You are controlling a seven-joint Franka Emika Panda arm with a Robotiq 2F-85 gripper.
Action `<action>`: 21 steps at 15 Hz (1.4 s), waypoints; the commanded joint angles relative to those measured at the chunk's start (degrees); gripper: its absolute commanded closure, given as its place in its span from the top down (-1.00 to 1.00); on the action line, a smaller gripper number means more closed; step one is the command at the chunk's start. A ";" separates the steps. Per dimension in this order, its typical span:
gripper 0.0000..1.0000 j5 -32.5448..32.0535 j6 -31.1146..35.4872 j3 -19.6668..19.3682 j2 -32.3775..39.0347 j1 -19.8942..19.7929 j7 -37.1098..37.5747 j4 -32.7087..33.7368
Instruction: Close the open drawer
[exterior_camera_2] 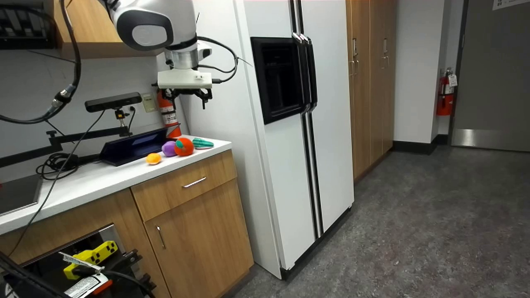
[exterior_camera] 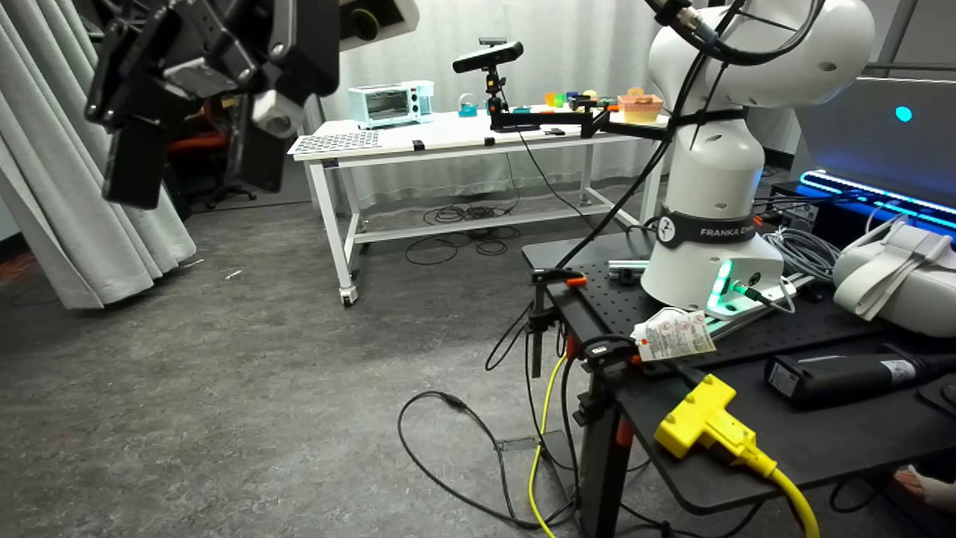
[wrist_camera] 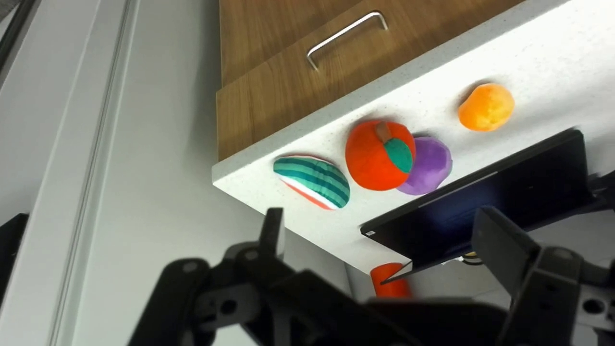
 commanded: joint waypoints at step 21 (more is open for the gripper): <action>1.00 0.69 -1.92 -1.49 -0.77 1.07 -0.70 -0.34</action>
